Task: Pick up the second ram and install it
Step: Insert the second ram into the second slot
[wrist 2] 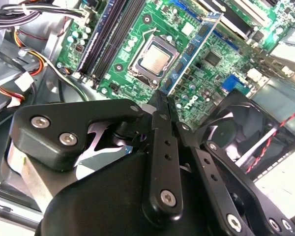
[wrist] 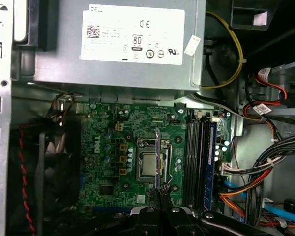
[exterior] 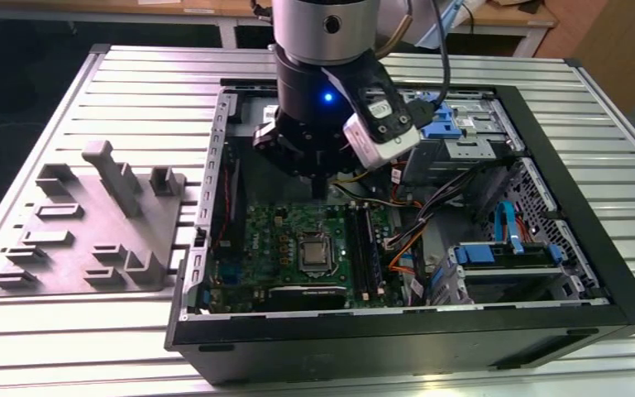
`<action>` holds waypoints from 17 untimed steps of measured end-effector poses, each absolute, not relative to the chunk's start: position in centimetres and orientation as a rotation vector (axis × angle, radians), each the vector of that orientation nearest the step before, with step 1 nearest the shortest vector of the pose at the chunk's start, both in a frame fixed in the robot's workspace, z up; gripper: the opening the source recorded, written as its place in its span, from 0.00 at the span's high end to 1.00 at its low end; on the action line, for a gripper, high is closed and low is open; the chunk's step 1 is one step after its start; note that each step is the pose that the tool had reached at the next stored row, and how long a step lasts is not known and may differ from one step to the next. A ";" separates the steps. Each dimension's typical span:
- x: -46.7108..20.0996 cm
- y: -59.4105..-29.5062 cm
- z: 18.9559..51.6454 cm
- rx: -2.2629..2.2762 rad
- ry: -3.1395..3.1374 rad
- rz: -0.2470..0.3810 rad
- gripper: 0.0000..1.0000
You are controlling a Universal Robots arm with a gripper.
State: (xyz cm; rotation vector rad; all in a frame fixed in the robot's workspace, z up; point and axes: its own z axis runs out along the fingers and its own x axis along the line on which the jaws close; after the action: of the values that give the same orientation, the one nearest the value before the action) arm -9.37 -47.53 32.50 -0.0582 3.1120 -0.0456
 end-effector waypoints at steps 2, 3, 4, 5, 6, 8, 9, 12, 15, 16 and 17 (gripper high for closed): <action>-9.1 -47.5 32.5 -0.058 3.112 -0.046 0.88; -9.0 -47.5 32.5 -0.058 3.112 -0.046 0.88; -8.8 -47.5 32.4 -0.058 3.112 -0.046 0.88; -8.7 -47.5 32.4 -0.058 3.112 -0.046 0.88; -8.5 -47.5 32.4 -0.058 3.112 -0.046 0.88; -8.2 -47.5 32.4 -0.058 3.112 -0.046 0.88; -8.0 -47.5 32.4 -0.058 3.112 -0.046 0.88; -7.4 -47.5 32.3 -0.058 3.112 -0.046 0.88; -6.8 -47.5 32.2 -0.058 3.112 -0.046 0.88; -6.6 -47.5 32.2 -0.058 3.112 -0.046 0.88; -6.4 -47.5 32.2 -0.058 3.112 -0.046 0.88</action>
State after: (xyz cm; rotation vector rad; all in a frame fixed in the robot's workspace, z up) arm -6.42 -47.53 32.18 -0.0581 3.1120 -0.0456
